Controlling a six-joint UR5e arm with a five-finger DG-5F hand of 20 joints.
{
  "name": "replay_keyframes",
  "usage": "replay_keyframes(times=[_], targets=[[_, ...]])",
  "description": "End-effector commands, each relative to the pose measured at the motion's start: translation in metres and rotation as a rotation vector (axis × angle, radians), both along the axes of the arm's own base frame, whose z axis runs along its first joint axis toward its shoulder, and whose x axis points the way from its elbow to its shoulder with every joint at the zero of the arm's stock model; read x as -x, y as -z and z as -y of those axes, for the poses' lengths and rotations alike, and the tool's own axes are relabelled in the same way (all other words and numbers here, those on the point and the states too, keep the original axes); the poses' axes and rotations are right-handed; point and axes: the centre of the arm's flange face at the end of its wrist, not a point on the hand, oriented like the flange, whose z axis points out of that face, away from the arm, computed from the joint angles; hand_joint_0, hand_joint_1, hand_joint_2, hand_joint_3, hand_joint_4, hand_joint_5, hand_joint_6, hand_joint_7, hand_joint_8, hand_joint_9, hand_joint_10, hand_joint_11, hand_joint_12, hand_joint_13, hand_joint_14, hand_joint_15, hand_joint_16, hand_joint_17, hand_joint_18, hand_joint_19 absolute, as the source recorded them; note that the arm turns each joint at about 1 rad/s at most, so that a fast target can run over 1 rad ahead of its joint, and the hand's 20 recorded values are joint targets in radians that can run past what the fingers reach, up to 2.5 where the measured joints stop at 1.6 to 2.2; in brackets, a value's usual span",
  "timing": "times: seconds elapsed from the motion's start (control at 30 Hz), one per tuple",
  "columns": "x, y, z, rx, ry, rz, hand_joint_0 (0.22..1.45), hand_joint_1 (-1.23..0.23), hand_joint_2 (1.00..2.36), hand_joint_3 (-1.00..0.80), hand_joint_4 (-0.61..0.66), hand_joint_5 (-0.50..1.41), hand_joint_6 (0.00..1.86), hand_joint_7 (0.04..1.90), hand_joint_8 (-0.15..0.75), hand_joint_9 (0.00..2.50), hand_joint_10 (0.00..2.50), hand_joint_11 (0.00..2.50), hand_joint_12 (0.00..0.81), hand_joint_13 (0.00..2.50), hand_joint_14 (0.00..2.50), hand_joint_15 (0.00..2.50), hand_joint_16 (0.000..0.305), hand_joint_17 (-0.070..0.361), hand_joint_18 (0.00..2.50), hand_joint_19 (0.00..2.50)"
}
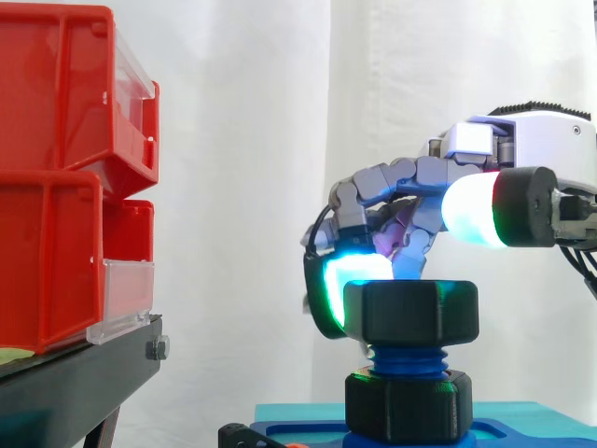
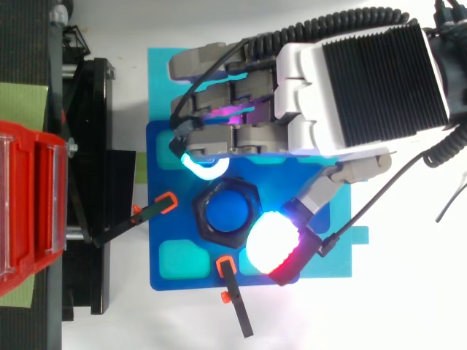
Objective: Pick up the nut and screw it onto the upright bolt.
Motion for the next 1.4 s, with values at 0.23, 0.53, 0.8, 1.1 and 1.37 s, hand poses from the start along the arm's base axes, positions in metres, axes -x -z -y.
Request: replay_keyframes(times=[0.23,0.53,0.8,1.1,1.37], targets=[[0.001,0.0,0.008,0.0,0.009,-0.002,0.55,-0.26,1.0,-0.5,0.07,0.06,0.66,1.16,0.218,1.58,0.0,0.06,0.097,1.03,0.0,0.0,0.001,-0.003,0.65,0.0],[0.002,-0.001,0.015,0.002,0.007,0.006,0.54,-0.26,1.0,-0.5,0.05,0.07,0.63,1.19,0.202,1.63,0.0,0.1,0.096,1.07,0.0,0.0,0.001,-0.003,0.69,0.0],[0.002,-0.004,0.024,0.002,0.012,0.019,0.53,-0.22,1.0,-0.5,0.14,0.05,0.5,1.32,0.24,1.52,0.0,0.1,0.133,0.97,0.0,0.0,0.004,0.008,0.54,0.0],[0.0,-0.012,0.04,0.008,0.012,0.1,0.53,-0.21,1.0,-0.5,0.21,0.01,0.51,1.16,0.23,1.45,0.0,0.1,0.15,0.91,0.0,0.0,0.007,0.015,0.5,0.0],[-0.003,-0.015,0.035,0.011,0.003,0.129,0.52,-0.2,1.0,-0.5,0.26,-0.04,0.5,0.96,0.237,1.33,0.0,0.08,0.167,0.84,0.0,0.0,0.012,0.026,0.45,0.0]])
